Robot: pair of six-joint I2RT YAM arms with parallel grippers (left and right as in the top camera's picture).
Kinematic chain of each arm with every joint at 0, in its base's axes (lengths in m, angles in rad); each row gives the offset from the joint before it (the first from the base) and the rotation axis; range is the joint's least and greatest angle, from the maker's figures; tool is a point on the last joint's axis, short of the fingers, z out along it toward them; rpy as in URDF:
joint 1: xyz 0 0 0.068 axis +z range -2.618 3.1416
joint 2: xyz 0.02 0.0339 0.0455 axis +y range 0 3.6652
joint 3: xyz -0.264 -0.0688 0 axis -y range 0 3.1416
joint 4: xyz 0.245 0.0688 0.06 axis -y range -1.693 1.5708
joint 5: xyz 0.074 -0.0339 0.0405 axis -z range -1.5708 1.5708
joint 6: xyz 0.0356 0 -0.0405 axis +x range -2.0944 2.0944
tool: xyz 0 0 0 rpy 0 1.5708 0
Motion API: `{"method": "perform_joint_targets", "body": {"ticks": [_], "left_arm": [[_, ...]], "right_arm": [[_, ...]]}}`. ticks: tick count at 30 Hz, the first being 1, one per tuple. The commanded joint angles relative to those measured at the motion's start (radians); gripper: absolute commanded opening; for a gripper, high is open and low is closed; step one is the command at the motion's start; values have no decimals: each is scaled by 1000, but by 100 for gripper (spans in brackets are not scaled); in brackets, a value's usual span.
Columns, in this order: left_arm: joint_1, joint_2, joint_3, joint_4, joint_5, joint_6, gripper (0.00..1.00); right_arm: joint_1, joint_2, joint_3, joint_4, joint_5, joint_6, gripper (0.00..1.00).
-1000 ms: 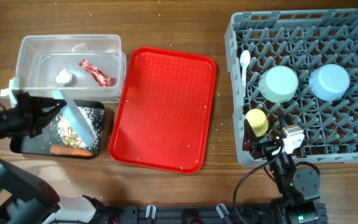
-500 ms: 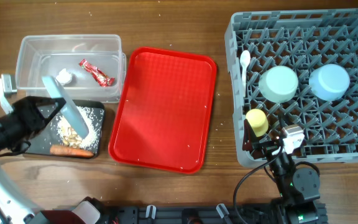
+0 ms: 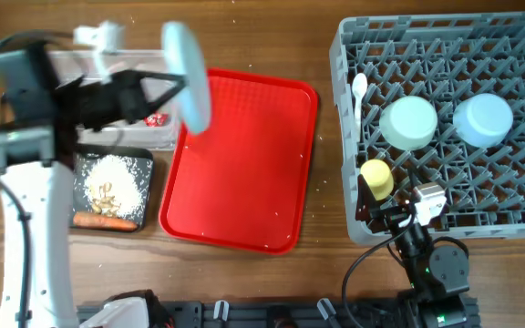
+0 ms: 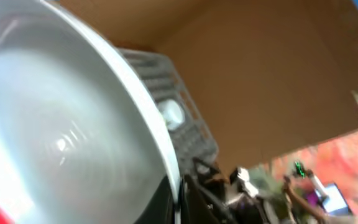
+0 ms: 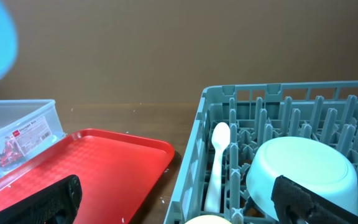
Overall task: Sort waste into correct bins and load items into the dishwasher rack
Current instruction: 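Carry the empty plate with the left gripper into the dish rack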
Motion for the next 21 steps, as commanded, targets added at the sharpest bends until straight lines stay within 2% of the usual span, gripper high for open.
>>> {"method": "perform_joint_targets", "body": {"ticks": [1,5,8,13,16,21], "left_arm": [[-217,0,8,223,-207,-310,4],[-462,78,8,532,-393,-444,4],[-607,200,8,801,-403,-607,4],[-747,418,8,1105,-405,-768,4],[-779,519,8,1134,-473,-839,4],[-774,571,8,1046,-630,-820,4]], "right_arm": [[-2,-8,-2,2,3,16,100],[-2,-8,-2,2,3,17,100],[-2,-8,-2,2,3,16,100],[-2,-8,-2,2,3,17,100],[-2,-8,-2,2,3,17,100],[-2,-8,-2,2,3,17,100]]}}
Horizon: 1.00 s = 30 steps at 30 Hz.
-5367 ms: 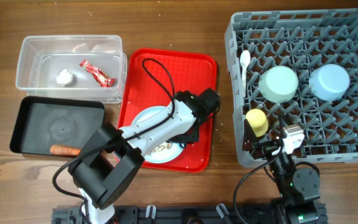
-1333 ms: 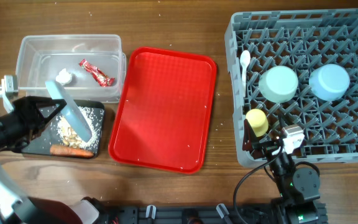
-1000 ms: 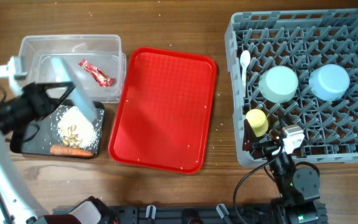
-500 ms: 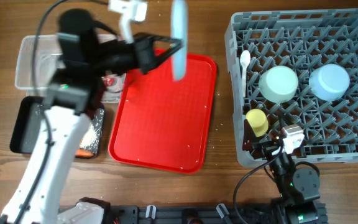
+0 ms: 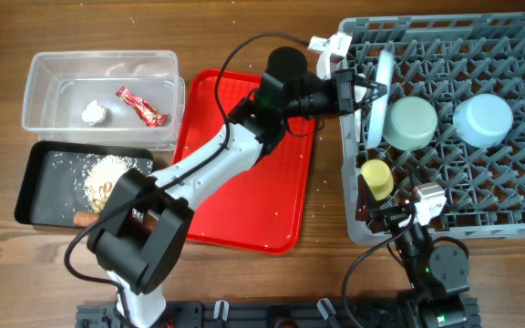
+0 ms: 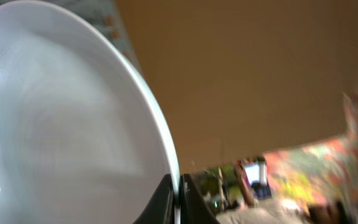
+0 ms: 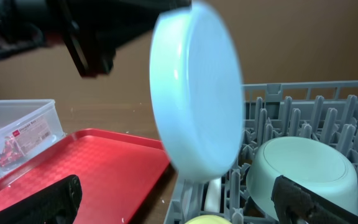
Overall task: Sort waste into correct bins and load items into the dishwasher rack
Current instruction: 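Carry the empty plate with the left gripper into the dish rack, then release the plate upright in the rack and retract the left gripper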
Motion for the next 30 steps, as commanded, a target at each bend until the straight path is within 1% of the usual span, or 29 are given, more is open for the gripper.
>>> {"method": "perform_joint_targets", "body": {"ticks": [1,5,7,8,9,10,11,12,14,15,19,21,22,23,25,26,29,30], "left_arm": [[13,5,6,-22,-142,7,4],[36,5,6,-2,-176,6,4],[48,5,6,-64,-211,6,4],[48,5,6,-101,-239,6,9],[48,5,6,-174,-288,6,28],[48,5,6,-234,-325,9,34],[48,5,6,-285,-353,11,51],[48,5,6,-315,-366,11,63],[48,5,6,-341,-368,51,82],[48,4,6,-341,-362,76,99],[63,-27,6,-366,-320,171,100],[75,-77,6,-435,-325,220,100],[81,-114,6,-494,-334,261,100],[87,-163,6,-584,-358,315,100],[97,-259,6,-770,-430,382,100],[104,-356,6,-941,-505,449,100],[106,-526,6,-1180,-596,590,100],[106,-571,6,-1232,-606,612,100]], "right_arm": [[-2,-8,-2,3,3,17,100],[-2,-8,-2,3,3,17,100],[-2,-8,-2,3,3,17,100],[-2,-8,-2,3,3,16,100],[-2,-8,-2,3,3,17,100],[-2,-8,-2,3,3,17,100],[-2,-8,-2,3,3,17,100],[-2,-8,-2,3,3,17,100],[-2,-8,-2,3,3,17,100],[-2,-8,-2,3,3,17,100],[-2,-8,-2,3,3,17,100],[-2,-8,-2,3,3,17,100],[-2,-8,-2,3,3,17,100],[-2,-8,-2,3,3,17,100],[-2,-8,-2,3,3,17,100],[-2,-8,-2,3,3,17,100],[-2,-8,-2,3,3,17,100],[-2,-8,-2,3,3,17,100]]}}
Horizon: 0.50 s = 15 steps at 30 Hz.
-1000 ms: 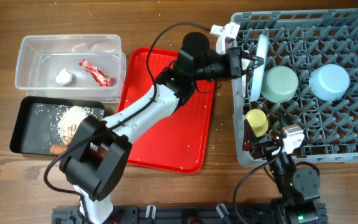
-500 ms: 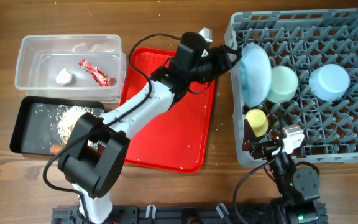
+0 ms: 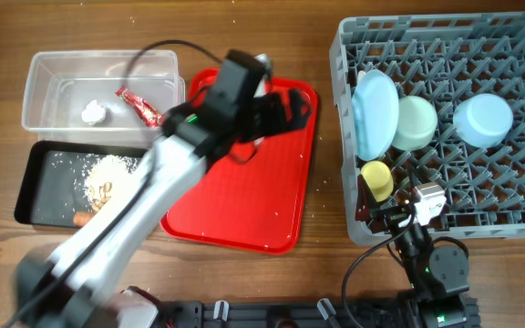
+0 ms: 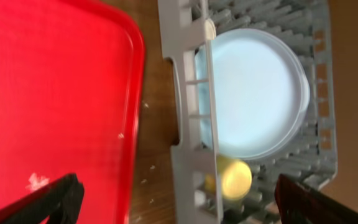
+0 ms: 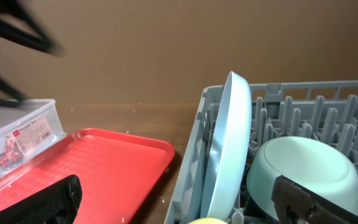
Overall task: Sort waste into correct bins and load items into the dishwasher rack
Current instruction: 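Release the plate upright in the rack and retract the left gripper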
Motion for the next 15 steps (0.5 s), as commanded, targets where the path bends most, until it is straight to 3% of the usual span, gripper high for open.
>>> {"method": "perform_joint_targets", "body": {"ticks": [1,5,10,15], "left_arm": [[5,-183,3,-158,-123,185,100],[5,-325,3,-333,-125,185,100],[6,-377,3,-548,-149,185,100],[6,-378,3,-573,-207,185,100]], "right_arm": [[-2,-8,-1,2,3,17,100],[-2,-8,-1,2,3,17,100],[-2,-8,-1,2,3,17,100],[-2,-8,-1,2,3,17,100]]}}
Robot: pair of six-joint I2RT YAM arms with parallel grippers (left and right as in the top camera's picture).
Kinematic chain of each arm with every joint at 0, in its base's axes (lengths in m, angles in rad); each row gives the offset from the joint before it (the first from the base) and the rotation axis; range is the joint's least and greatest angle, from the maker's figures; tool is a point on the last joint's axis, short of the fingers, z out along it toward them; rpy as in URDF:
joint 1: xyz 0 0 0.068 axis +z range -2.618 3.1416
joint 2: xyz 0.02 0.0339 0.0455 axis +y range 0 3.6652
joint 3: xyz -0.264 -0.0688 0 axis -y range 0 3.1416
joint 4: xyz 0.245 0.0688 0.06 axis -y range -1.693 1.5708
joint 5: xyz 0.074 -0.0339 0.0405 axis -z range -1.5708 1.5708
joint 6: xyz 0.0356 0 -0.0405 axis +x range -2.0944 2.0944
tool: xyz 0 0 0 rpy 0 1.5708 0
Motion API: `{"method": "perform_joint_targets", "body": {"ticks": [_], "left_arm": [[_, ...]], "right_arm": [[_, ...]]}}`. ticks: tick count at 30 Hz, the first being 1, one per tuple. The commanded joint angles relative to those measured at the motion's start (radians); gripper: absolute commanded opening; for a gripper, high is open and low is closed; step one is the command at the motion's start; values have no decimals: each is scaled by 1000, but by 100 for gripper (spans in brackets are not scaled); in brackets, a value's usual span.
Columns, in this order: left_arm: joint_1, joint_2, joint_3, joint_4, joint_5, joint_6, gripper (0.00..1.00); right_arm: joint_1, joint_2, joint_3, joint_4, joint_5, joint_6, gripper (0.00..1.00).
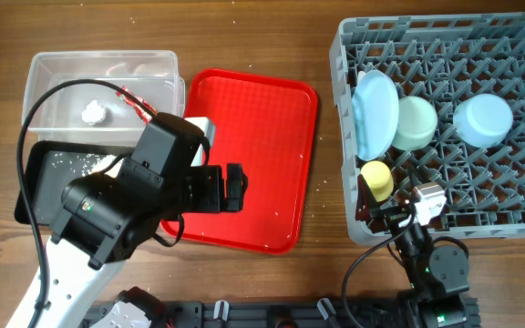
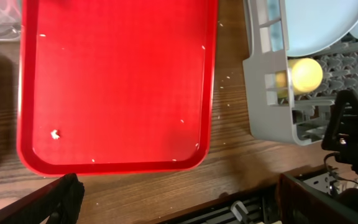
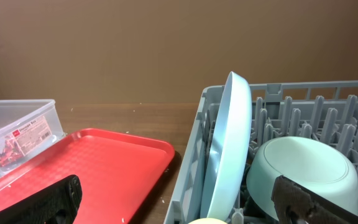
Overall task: Sort waste into correct bins and load items into the dishwasher rack
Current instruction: 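Release the plate upright in the rack and retract the left gripper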
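Observation:
A pale blue plate stands on edge in the left column of the grey dishwasher rack; the right wrist view shows the plate next to a green bowl. A blue bowl and a yellow cup also sit in the rack. My left gripper hangs open and empty over the red tray, which holds only crumbs. My right gripper rests open at the rack's front left corner.
A clear bin at the back left holds a red wrapper and a white crumpled scrap. A black food tray lies mostly under my left arm. The table's front edge is just beyond the red tray.
My left arm has drawn back from the tray's upper middle to its lower left part, gripper still open and empty. The plate stays in the rack. The right arm has not moved.
My left gripper held the pale blue plate on edge above the tray's left side by the clear bin. Then it held the plate at the rack's left column. Then the plate stood in the rack with the gripper open over the tray, and now farther back.

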Motion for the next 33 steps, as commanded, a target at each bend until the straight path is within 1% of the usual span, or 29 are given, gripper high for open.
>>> {"method": "perform_joint_targets", "body": {"ticks": [1,2,6,8,10,11,14,15,17,18,21,24,28,33], "left_arm": [[5,-10,2,16,-81,20,100],[5,-9,2,28,-99,21,100],[5,-23,2,136,-101,97,100],[13,-60,0,208,-110,166,100],[66,-115,-16,280,-111,240,100],[104,-148,-31,296,-108,252,100],[222,-235,-81,305,-92,251,100],[289,-279,-113,307,-82,252,100],[383,-365,-182,356,-82,251,100],[420,-413,-229,410,-81,252,100],[482,-520,-363,547,-58,251,100],[531,-644,-557,716,-14,251,100],[559,-788,-797,880,35,247,100],[559,-992,-1094,1048,35,247,100]], "right_arm": [[-2,-8,-1,2,3,17,100],[-2,-8,-1,2,3,17,100],[-2,-8,-1,2,3,17,100],[-2,-8,-1,2,3,17,100],[-2,-8,-1,2,3,17,100],[-2,-8,-1,2,3,17,100],[-2,-8,-1,2,3,16,100],[-2,-8,-1,2,3,17,100],[-2,-8,-1,2,3,17,100],[-2,-8,-1,2,3,17,100],[-2,-8,-1,2,3,17,100],[-2,-8,-1,2,3,17,100],[-2,-8,-1,2,3,17,100],[-2,-8,-1,2,3,16,100]]}}
